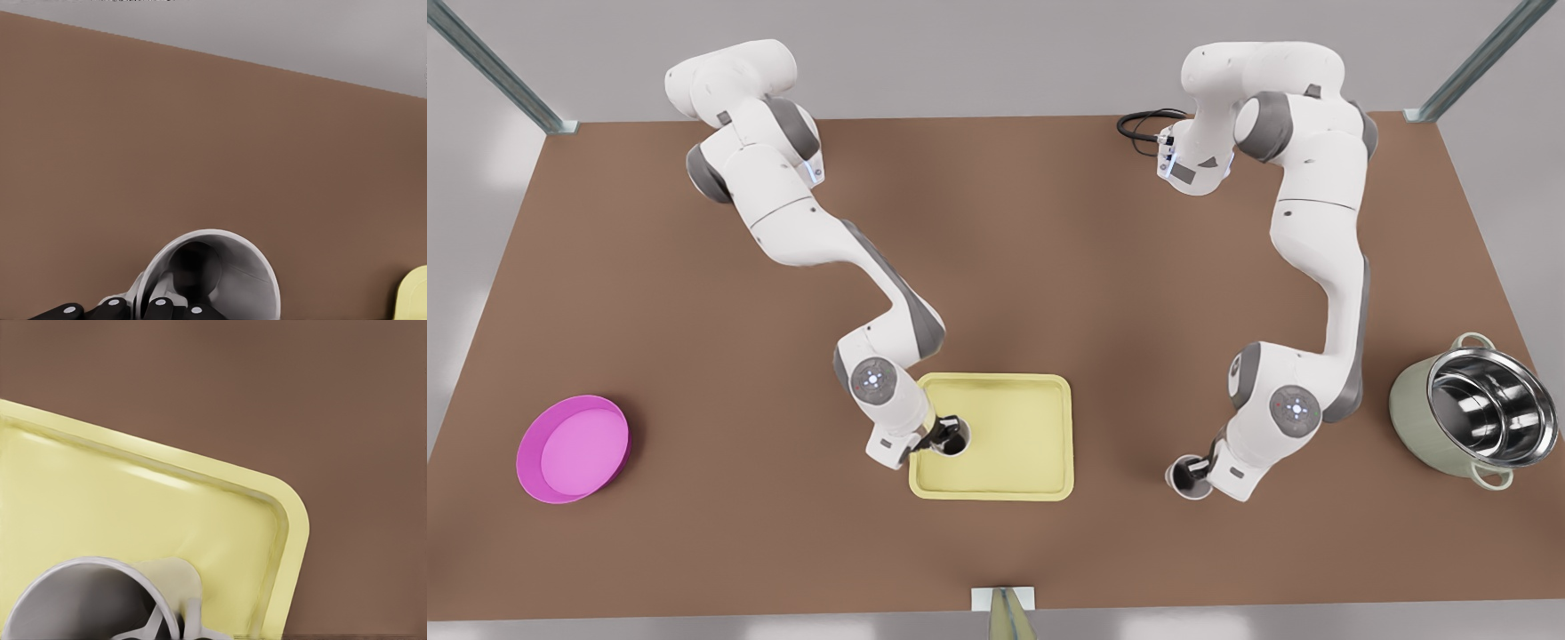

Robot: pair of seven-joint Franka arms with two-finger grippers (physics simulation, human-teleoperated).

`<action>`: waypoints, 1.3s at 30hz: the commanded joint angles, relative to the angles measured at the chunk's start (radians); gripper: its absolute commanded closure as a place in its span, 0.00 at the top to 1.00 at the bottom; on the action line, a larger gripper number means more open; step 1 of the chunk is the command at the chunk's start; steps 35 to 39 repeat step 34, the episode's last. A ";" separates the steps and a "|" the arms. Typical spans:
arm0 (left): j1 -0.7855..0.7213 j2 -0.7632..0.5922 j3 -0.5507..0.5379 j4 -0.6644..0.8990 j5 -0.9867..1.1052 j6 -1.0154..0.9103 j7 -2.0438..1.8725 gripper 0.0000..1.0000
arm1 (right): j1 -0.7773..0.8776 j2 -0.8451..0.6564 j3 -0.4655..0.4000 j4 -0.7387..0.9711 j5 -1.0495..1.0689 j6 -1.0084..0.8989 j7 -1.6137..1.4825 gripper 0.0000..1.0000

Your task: Use the left arm to pick up the white IKEA cup from the tray and place it on the middle-left position; use the right arm to pick up the white IKEA cup from the tray and place it on the middle-right position

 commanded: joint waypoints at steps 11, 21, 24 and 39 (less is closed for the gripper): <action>0.000 0.031 0.002 0.000 -0.012 0.119 0.329 1.00 | -0.213 -0.301 0.004 -0.489 0.005 0.137 -0.099 0.28; 0.008 -0.373 -0.018 0.003 -0.042 -0.559 0.421 1.00 | -0.248 -0.347 0.004 -0.514 0.007 0.118 -0.109 1.00; 0.069 -0.458 -0.011 -0.039 -0.097 -0.665 0.459 1.00 | -0.275 -0.429 -0.004 -0.442 -0.001 -0.081 -0.109 1.00; 0.152 -0.681 -0.007 -0.333 -0.142 -0.422 0.468 1.00 | -0.505 -0.856 -0.002 -0.576 0.011 -0.544 -0.359 1.00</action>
